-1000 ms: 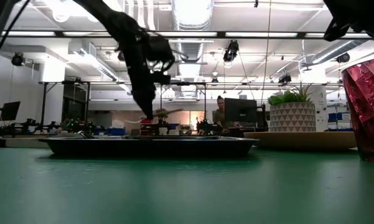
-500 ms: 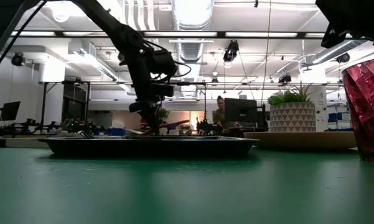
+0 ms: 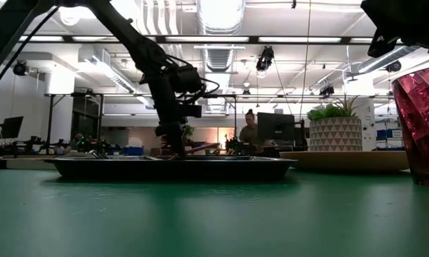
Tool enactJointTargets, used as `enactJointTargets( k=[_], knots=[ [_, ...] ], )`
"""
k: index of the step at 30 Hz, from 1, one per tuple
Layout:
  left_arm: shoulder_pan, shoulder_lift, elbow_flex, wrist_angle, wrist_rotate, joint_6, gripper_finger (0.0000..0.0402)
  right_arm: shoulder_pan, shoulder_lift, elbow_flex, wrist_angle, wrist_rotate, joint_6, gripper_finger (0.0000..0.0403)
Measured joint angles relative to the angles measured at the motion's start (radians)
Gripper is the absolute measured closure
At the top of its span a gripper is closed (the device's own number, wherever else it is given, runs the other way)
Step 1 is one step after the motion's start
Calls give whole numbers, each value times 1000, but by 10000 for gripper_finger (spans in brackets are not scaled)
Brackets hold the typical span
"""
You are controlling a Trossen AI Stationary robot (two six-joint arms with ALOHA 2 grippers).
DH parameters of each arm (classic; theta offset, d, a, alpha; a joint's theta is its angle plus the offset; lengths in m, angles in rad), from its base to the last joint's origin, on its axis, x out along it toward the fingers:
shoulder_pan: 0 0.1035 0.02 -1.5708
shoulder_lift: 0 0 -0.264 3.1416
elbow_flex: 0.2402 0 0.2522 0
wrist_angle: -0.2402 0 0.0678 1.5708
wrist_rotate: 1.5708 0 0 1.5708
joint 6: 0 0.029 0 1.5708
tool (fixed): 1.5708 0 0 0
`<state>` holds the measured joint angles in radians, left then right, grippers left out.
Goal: Pick and place plate/cup/fork/spoon on tray
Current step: Put the red fork on the top of the black serving tray
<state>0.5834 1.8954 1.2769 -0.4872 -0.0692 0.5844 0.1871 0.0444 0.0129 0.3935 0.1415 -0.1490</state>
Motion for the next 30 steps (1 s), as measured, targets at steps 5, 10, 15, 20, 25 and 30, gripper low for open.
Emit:
enactJointTargets(
  k=[5,10,15,20,25,30],
  knots=[
    [5,11,-3,-1,-1,5,379,0,0,0,-1,0,-5,394],
    [6,11,-8,2,-28,15,379,0,0,0,-1,1,-9,394],
    [6,11,-20,15,-45,33,372,0,0,0,-1,18,-11,394],
    [6,12,-27,41,-71,32,343,0,0,0,-1,18,-11,394],
    [6,12,-27,60,-94,24,322,0,0,0,-1,18,-9,394],
    [-2,-6,-21,55,-94,-1,318,0,0,0,0,18,-9,394]
  ],
)
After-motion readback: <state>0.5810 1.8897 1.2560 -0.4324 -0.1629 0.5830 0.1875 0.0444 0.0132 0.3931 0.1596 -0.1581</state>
